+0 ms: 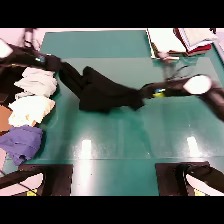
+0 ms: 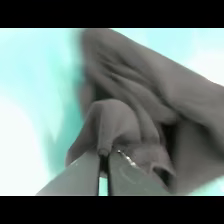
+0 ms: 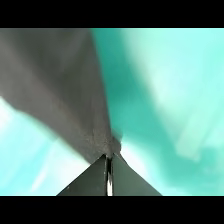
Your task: Fold the shirts.
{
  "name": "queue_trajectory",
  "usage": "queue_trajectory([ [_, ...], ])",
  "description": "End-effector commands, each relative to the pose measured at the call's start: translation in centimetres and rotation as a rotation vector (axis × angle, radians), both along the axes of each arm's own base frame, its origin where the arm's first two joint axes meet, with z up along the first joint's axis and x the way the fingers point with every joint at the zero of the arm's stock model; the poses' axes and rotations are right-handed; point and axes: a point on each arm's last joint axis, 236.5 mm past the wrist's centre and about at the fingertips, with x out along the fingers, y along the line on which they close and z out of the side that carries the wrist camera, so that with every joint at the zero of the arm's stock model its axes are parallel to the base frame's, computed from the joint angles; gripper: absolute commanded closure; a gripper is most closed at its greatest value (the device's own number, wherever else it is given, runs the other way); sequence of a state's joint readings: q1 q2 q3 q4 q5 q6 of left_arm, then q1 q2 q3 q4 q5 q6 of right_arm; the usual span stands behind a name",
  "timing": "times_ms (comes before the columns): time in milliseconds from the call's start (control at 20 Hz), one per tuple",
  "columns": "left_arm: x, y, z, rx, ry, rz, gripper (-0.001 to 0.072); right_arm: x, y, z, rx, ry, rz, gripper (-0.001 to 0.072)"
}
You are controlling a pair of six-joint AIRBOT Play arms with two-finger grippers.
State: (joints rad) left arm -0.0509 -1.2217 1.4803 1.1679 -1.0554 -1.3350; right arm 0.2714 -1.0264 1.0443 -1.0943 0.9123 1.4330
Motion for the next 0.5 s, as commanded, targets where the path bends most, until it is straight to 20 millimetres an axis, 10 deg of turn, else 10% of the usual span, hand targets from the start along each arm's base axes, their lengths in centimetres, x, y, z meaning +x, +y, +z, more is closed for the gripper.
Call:
queue_trajectory([
  [0,-2.2,2.2,7.7,-0.005,-0.209,0.060,0.0679,-1.2,-8.5,6.3,-0.103,-0.113,-0.139,0.0701],
  [300,-10.1,2.5,24.5,0.000,-0.645,0.060,0.0679,-4.7,-13.3,23.7,-0.155,-0.530,-0.254,0.0700],
  [450,-12.0,2.3,25.2,0.045,-0.657,0.027,0.0680,-6.9,-14.2,26.9,-0.181,-0.607,-0.283,0.0701],
])
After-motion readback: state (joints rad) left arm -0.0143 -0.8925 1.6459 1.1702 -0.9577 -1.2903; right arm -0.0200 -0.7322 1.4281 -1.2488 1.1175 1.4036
